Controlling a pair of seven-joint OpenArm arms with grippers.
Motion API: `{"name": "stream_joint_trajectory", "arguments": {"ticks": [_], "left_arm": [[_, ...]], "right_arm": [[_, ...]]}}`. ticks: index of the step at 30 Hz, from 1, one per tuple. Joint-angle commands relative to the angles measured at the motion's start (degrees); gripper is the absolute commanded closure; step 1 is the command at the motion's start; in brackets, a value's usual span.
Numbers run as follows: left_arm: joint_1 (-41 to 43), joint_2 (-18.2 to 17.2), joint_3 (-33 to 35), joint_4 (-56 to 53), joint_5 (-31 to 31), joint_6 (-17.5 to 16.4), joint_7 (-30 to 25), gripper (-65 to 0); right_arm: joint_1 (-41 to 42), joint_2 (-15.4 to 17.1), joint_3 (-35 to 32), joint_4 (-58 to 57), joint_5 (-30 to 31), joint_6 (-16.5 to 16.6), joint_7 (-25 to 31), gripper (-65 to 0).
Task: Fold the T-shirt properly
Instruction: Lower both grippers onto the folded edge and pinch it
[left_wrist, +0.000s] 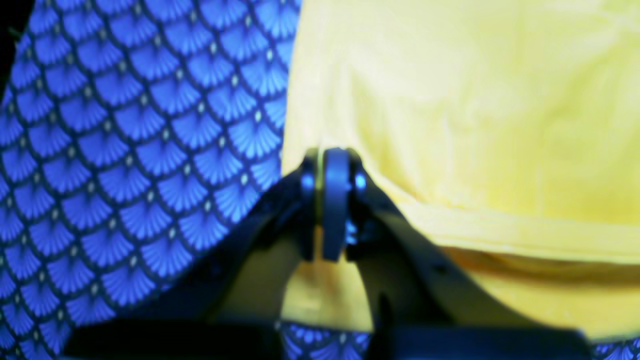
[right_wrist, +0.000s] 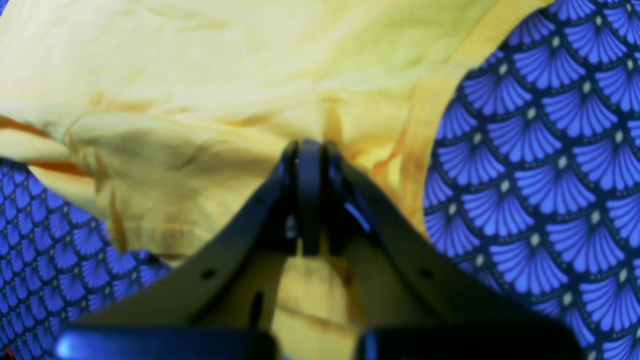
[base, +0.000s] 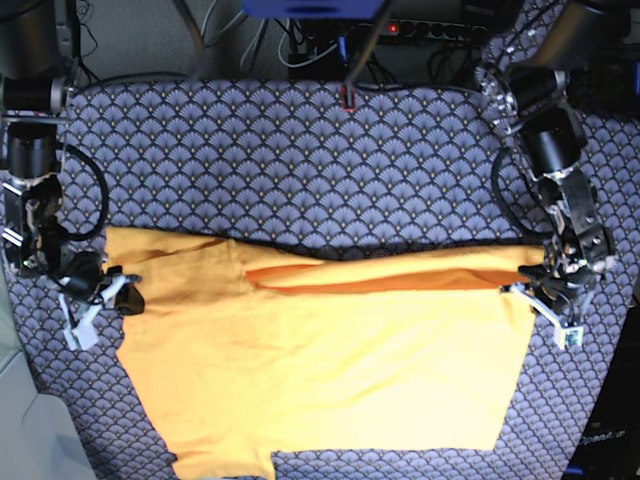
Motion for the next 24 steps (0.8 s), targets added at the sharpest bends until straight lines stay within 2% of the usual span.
{"name": "stream_joint_trajectory", "arguments": {"ticks": [1,15,24], "left_arm": [[-1.94,-0.89,0.10,1.04,-0.02,-0.02,-0.78,0.0],[-6.87,-2.13,0.63,0.60,-0.02,-0.02,-1.48,0.0],[-8.98,-3.36,12.50,0.69,-0.02,0.07,-1.57,0.0]], "right_arm": [[2.04,1.28,0.50,0.91,1.08,0.62,1.48,0.0],[3.98,1.89,0.15,0.83,1.00,0.62,1.83,0.0],[6.26,1.80,-0.21,0.56,0.82,0.62,1.39,0.0]]}}
